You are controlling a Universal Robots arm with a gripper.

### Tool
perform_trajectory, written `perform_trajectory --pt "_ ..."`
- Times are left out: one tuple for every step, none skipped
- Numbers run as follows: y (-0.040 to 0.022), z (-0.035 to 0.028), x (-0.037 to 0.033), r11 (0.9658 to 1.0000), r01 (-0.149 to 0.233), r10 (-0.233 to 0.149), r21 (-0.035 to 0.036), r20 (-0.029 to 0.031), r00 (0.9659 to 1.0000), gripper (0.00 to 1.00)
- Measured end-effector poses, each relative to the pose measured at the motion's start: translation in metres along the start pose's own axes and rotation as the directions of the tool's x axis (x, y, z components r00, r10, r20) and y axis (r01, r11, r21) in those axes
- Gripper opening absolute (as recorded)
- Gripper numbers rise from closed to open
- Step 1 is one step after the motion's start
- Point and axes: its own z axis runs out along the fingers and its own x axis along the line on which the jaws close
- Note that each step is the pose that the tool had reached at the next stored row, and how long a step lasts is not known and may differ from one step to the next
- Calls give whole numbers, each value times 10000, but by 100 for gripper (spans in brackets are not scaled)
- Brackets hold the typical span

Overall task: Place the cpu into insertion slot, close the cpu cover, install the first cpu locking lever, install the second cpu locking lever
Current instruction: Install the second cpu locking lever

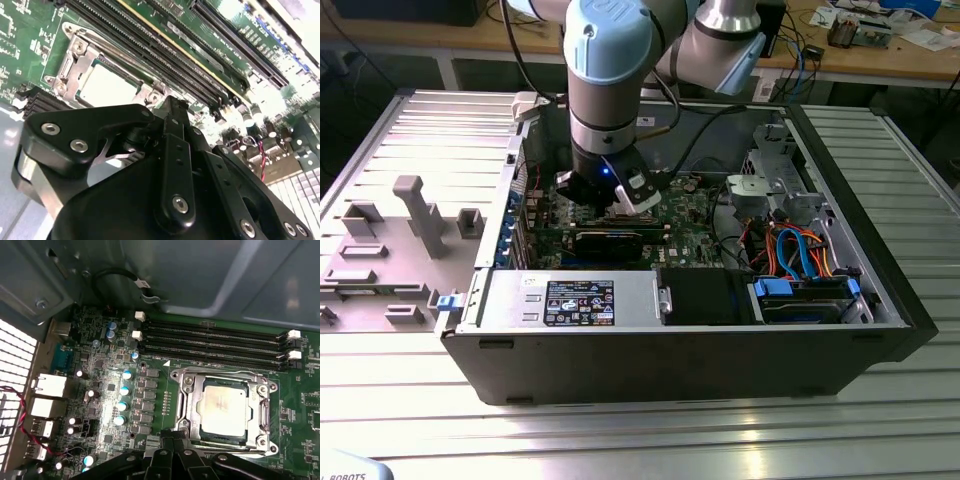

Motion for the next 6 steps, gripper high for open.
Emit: perform_trajectory --pt "0 0 0 10000 0 0 -1 1 10000 11" --pt "0 0 0 10000 0 0 -1 1 10000 11" --pt "0 -1 0 10000 0 0 0 0 10000 11" --pt "0 -2 0 10000 0 0 0 0 10000 11" --pt "0 -2 0 10000 0 0 0 0 10000 11" --pt "0 -2 0 10000 0 0 0 0 10000 11"
